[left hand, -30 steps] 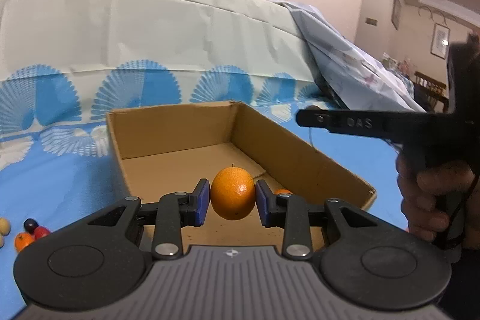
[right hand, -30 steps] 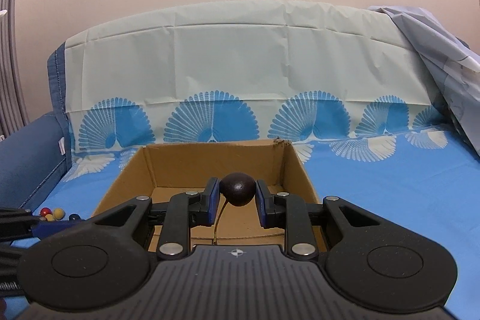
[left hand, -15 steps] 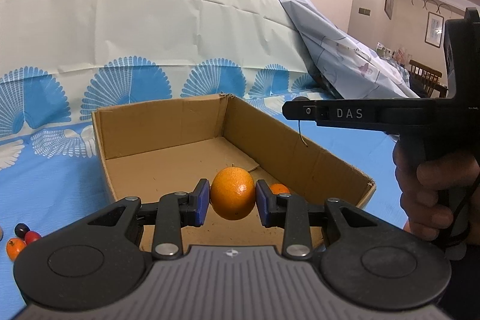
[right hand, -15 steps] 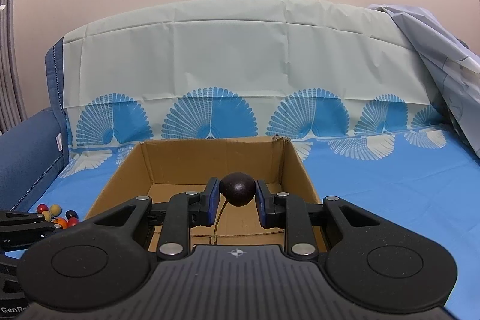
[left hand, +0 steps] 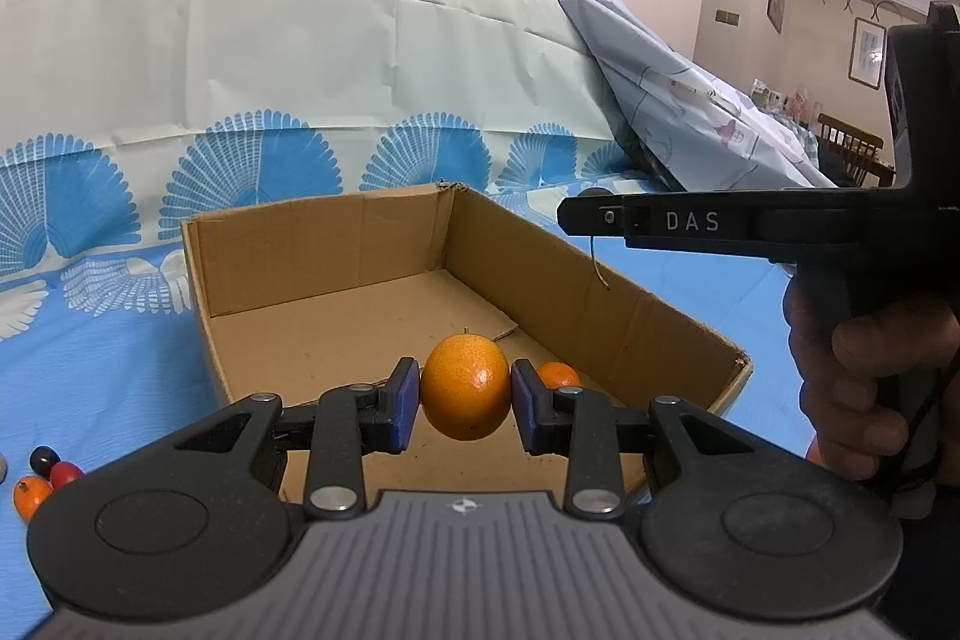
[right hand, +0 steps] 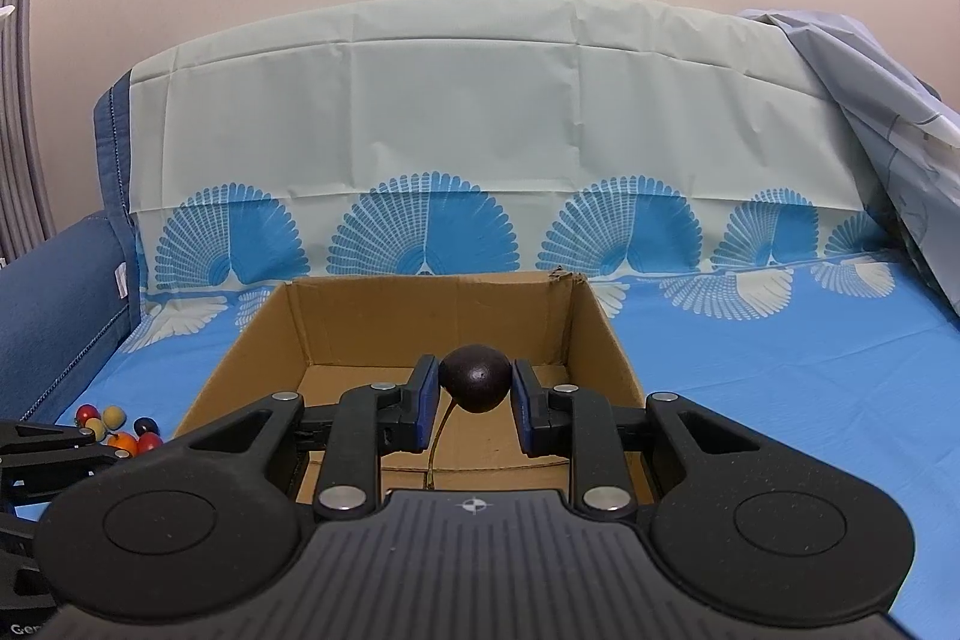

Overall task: Organize fruits
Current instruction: 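Carry the orange in the left tool over the box while the right tool carries the cherry, then open the left tool to drop the orange while the right tool releases the cherry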

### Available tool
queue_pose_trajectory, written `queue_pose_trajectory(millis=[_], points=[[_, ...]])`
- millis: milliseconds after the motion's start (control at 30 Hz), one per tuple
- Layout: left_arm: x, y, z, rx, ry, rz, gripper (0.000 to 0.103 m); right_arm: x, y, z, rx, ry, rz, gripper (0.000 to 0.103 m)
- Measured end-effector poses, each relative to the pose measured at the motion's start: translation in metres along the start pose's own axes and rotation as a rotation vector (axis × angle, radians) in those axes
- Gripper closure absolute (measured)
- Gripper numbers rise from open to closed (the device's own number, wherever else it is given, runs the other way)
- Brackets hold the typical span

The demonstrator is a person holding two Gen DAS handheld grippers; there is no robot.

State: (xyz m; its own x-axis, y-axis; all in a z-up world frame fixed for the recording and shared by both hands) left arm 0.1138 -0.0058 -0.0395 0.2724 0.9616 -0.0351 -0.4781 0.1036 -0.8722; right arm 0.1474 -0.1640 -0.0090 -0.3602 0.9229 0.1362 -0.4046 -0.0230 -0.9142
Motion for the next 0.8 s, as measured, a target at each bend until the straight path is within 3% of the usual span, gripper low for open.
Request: queue_pose_trajectory(millis=[267, 300, 367, 667, 800], points=[[-0.003, 0.002, -0.001, 0.004, 0.000, -0.013, 0.066, -0.001, 0.001, -0.001, 0.012, 0.009, -0.002, 0.074], [-0.003, 0.002, -0.002, 0.008, -0.008, -0.015, 0.066, -0.002, 0.001, -0.003, 0.023, 0.024, -0.003, 0.062], [-0.001, 0.002, -0.003, 0.011, -0.017, -0.008, 0.065, -0.005, 0.001, -0.003, 0.022, 0.042, -0.012, 0.049], [0.005, 0.000, 0.001, -0.022, -0.062, 0.017, 0.065, -0.001, 0.005, -0.006, 0.032, 0.047, -0.021, 0.045], [0.014, -0.006, 0.015, -0.097, -0.130, 0.012, 0.065, 0.006, 0.006, -0.010, 0.036, 0.050, -0.044, 0.043]])
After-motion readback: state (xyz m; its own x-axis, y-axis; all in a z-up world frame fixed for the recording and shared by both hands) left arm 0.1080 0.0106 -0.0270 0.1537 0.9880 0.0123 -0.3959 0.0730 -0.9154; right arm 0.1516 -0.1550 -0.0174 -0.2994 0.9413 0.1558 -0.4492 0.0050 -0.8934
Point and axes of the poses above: each gripper's, at about its wrist camera, not at the fingertips, and z roughly against the way its jaws point, x to its left, y to its underside, the point moved 6 cm from there along -z, roughly the way its jaws point, and after that the axes turned 6 degrees about -y, right-handed, at the moved point
